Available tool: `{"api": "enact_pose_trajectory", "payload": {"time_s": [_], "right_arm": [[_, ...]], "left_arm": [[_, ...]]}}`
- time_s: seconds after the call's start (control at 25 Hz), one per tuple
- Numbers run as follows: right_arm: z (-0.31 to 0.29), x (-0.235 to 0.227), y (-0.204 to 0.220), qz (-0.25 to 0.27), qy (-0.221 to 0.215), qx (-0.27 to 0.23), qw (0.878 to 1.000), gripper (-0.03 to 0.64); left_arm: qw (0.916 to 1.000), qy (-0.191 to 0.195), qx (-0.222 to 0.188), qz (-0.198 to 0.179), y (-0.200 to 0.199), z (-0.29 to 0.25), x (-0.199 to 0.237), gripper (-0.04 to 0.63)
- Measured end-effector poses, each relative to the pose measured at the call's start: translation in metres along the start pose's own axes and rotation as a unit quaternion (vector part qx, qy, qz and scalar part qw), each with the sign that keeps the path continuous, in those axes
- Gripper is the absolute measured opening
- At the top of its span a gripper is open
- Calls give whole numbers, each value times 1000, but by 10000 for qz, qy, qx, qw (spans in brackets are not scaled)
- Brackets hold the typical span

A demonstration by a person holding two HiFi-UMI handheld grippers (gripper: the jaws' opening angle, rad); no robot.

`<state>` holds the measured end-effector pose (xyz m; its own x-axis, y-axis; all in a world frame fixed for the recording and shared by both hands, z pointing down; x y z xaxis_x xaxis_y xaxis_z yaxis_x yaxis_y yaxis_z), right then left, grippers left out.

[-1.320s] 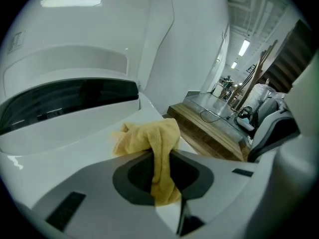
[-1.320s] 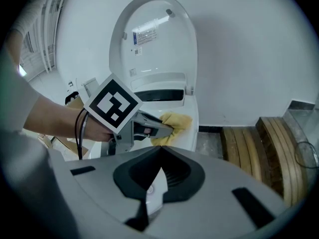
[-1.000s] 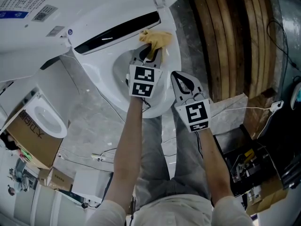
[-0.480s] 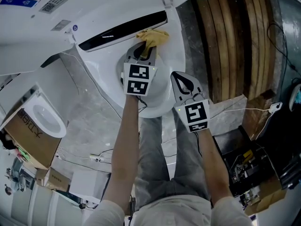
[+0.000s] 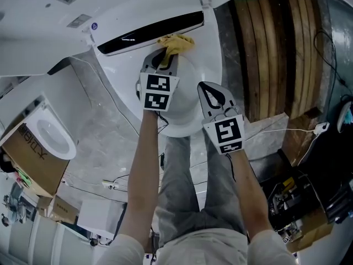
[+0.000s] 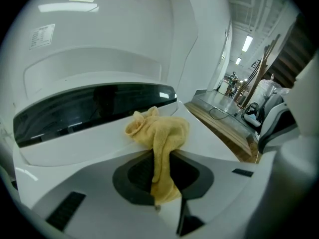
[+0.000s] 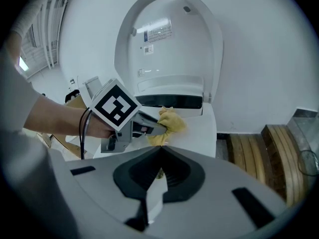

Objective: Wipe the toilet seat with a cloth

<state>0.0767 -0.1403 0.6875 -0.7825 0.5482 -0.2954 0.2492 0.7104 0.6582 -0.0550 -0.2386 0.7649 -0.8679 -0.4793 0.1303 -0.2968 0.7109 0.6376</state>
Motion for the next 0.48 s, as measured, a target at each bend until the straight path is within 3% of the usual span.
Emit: {"api": "enact_pose_trajectory", "payload": {"time_s": [0.48], "right_arm": [[-5,14,-3,176,-117,71,9998,7]], "left_arm": [[9997,-233,46,90,15,18,30,83]]}}
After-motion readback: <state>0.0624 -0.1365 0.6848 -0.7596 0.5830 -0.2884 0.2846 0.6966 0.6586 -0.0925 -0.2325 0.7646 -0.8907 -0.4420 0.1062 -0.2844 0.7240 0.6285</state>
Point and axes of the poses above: the fingertips, and each gripper's own axes: z backward along the fingers, x to its left, y out of its underside, the point moved 7 cm from there along z, backward along the fingers, and after that the axes turned 8 degrees about -y, right-handed, at the moved point
